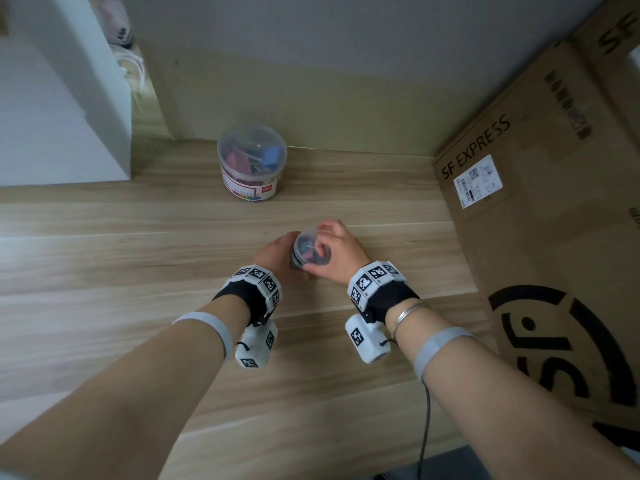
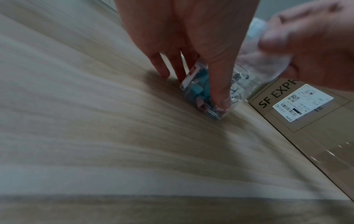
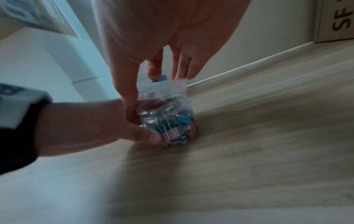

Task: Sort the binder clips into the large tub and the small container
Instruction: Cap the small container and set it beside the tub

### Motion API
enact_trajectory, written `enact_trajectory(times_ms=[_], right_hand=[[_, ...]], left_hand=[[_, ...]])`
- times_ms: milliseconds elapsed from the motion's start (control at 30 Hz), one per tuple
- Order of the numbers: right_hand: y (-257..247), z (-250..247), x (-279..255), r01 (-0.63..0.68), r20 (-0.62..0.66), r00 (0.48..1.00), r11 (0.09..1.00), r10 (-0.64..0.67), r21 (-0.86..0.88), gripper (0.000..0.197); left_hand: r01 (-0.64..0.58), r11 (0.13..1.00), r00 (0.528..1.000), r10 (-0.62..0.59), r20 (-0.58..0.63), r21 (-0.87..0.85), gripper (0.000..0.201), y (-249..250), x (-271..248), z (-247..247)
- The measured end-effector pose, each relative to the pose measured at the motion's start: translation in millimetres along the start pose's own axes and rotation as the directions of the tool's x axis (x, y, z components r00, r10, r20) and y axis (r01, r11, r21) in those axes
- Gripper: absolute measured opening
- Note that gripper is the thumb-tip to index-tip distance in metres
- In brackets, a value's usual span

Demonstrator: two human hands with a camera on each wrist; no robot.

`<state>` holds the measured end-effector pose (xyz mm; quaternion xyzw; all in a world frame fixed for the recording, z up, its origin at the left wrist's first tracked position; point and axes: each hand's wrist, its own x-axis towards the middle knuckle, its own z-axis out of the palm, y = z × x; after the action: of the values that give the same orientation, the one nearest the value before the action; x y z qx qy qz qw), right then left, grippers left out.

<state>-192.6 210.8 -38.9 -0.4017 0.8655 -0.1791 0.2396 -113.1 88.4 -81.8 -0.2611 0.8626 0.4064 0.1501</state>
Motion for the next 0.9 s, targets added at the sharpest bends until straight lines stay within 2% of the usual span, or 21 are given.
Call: enact_trajectory(times_ms=[167, 300, 400, 500, 700, 800, 900], right_hand=[[-3, -2, 5, 0.009, 0.08, 0.997, 0.996, -0.002, -0.087, 0.041], [-11, -5, 11, 0.057, 0.173, 0.985, 0.983, -0.026, -0.174, 0.069], [-13, -5, 18, 0.081, 0.229, 0.973, 0.968, -0.025, -0.237, 0.078], [-15, -5, 20, 0.043, 0.199, 0.98, 0.953, 0.019, -0.299, 0.079], [-23, 5, 26, -0.096, 0.082, 0.984, 0.867, 0.155, -0.489, 0.077], [-21, 1, 28, -0.099, 0.081, 0.983, 0.845, 0.166, -0.525, 0.076], [-16, -4, 24, -0.032, 0.176, 0.977, 0.892, 0.125, -0.452, 0.079]], left_hand=[[-0.001, 1.0, 1.0, 0.001, -0.015, 0.026, 0.075, 1, -2, -1], [-0.021, 0.999, 1.0, 0.021, -0.021, 0.027, 0.073, 0, -1, -1], [-0.017, 0.999, 1.0, 0.018, -0.018, 0.037, 0.069, 0, -1, -2], [-0.019, 1.0, 1.0, 0.02, -0.014, 0.022, 0.065, -1, -1, -4], [-0.033, 0.999, 0.999, 0.033, 0.004, -0.003, 0.08, -8, -1, -4], [-0.037, 0.999, 0.999, 0.037, 0.02, 0.008, 0.08, -8, 0, -6], [-0.042, 0.999, 0.999, 0.042, 0.006, 0.004, 0.071, -6, 2, -8]])
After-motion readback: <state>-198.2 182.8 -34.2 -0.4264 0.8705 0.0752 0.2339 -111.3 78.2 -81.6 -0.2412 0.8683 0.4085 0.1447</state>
